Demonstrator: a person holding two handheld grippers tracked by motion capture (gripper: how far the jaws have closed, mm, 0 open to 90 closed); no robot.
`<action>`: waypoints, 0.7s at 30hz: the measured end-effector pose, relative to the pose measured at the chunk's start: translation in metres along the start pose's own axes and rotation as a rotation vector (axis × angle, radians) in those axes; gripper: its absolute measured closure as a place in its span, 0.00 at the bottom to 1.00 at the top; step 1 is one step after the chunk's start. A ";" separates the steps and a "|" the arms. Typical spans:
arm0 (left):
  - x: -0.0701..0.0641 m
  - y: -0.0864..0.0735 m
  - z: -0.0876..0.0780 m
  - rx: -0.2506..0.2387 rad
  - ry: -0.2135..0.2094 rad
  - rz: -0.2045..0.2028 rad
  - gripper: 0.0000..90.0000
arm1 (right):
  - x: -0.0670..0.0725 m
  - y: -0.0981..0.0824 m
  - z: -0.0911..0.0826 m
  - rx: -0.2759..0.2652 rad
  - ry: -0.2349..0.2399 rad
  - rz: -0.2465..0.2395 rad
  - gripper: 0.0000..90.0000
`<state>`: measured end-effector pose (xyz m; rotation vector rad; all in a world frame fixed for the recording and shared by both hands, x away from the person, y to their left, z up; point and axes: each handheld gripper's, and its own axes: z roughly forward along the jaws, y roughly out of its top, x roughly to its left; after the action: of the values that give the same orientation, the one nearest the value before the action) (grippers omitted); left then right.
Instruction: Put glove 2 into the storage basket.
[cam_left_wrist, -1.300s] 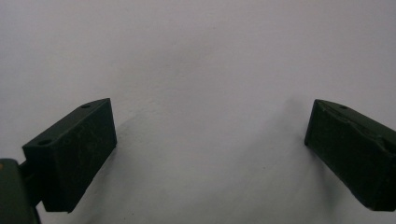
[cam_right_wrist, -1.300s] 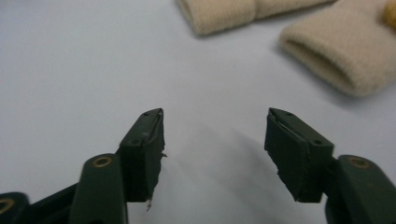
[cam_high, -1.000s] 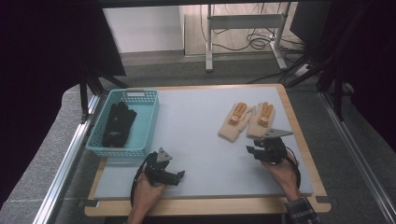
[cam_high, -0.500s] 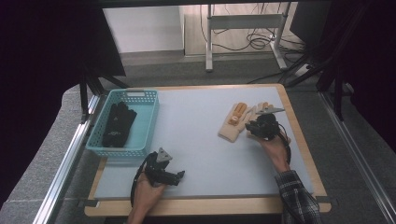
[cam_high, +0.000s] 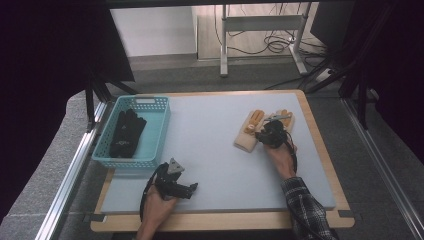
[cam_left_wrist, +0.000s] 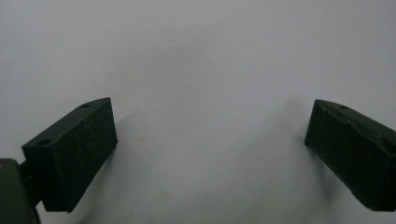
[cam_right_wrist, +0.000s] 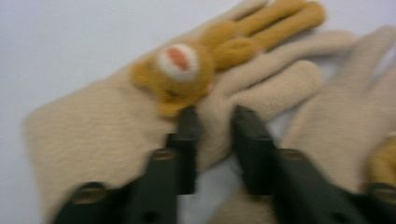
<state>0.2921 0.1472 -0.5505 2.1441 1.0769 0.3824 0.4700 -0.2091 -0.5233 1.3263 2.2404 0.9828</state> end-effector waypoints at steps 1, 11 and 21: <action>0.000 0.000 0.000 0.000 0.000 0.000 0.03 | 0.001 0.000 0.000 -0.001 0.011 0.009 0.91; 0.000 0.000 0.000 0.000 -0.001 -0.001 0.03 | 0.001 0.007 -0.027 -0.028 0.067 0.003 0.95; 0.000 0.000 0.000 0.004 -0.001 0.001 0.03 | 0.011 0.013 -0.088 -0.034 0.074 -0.101 0.94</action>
<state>0.2922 0.1474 -0.5503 2.1481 1.0767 0.3797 0.4186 -0.2294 -0.4524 1.1683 2.3099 1.0444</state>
